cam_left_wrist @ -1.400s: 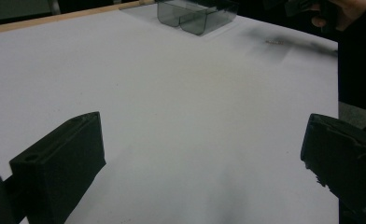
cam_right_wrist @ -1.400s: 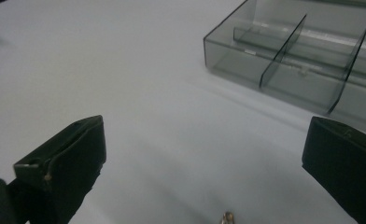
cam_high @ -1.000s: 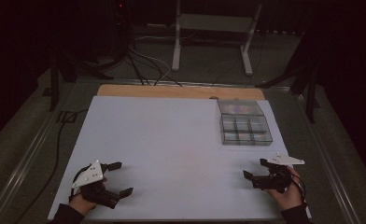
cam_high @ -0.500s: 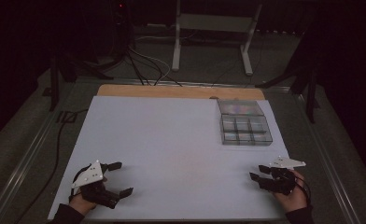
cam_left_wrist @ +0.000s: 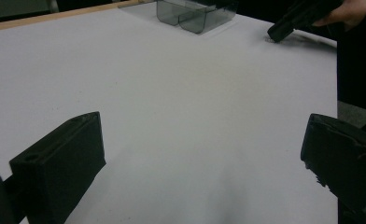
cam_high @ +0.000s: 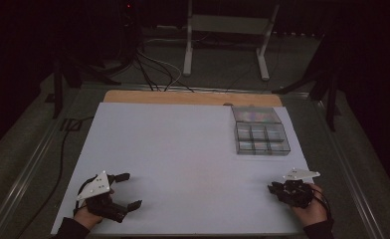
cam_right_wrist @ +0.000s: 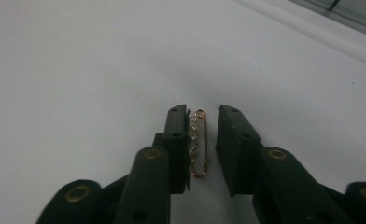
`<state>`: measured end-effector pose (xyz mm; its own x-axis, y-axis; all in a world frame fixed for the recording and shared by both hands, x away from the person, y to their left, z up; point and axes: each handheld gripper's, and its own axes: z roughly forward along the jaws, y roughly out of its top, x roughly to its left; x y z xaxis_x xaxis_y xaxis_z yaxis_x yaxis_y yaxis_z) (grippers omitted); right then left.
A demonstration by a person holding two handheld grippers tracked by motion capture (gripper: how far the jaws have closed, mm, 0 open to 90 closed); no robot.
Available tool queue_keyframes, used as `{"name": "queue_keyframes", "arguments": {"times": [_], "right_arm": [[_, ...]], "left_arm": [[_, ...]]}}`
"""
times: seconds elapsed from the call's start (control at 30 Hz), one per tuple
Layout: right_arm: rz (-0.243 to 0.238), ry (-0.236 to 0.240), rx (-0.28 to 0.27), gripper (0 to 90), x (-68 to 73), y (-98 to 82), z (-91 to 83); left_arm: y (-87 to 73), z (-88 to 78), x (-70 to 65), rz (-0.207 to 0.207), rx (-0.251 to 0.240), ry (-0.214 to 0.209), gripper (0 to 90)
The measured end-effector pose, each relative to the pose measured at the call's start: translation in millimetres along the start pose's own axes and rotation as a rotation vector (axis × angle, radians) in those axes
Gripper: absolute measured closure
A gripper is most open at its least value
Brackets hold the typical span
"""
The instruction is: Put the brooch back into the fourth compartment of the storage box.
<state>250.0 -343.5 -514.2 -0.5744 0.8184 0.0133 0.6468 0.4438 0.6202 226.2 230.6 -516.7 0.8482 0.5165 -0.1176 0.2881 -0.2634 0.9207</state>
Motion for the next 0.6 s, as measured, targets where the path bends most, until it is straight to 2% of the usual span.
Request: {"name": "queue_keyframes", "arguments": {"times": [0.1,0.2,0.27,0.33,0.4,0.6], "right_arm": [[-0.002,-0.001,0.007,78.2,1.6,0.5,0.5],[-0.034,-0.020,0.018,80.0,5.6,1.9,1.3],[-0.037,-0.028,0.029,80.0,7.7,3.0,1.8],[-0.034,-0.036,0.034,80.1,8.9,3.7,2.0],[-0.031,-0.033,0.036,84.6,9.1,3.8,2.2],[-0.018,-0.038,0.038,85.4,9.5,4.5,1.9]], "left_arm": [[-0.2,-0.1,-0.3,0.003,0.003,-0.001,1.2],[-0.1,-0.1,0.0,0.000,0.001,-0.001,1.3],[-0.3,-0.2,-0.3,0.003,0.004,-0.001,1.2],[-0.1,-0.1,-0.1,0.002,0.002,-0.002,1.2],[-0.2,0.0,-0.1,0.000,0.004,-0.002,1.2],[-0.2,0.0,-0.2,0.000,0.004,-0.002,1.2]]}}
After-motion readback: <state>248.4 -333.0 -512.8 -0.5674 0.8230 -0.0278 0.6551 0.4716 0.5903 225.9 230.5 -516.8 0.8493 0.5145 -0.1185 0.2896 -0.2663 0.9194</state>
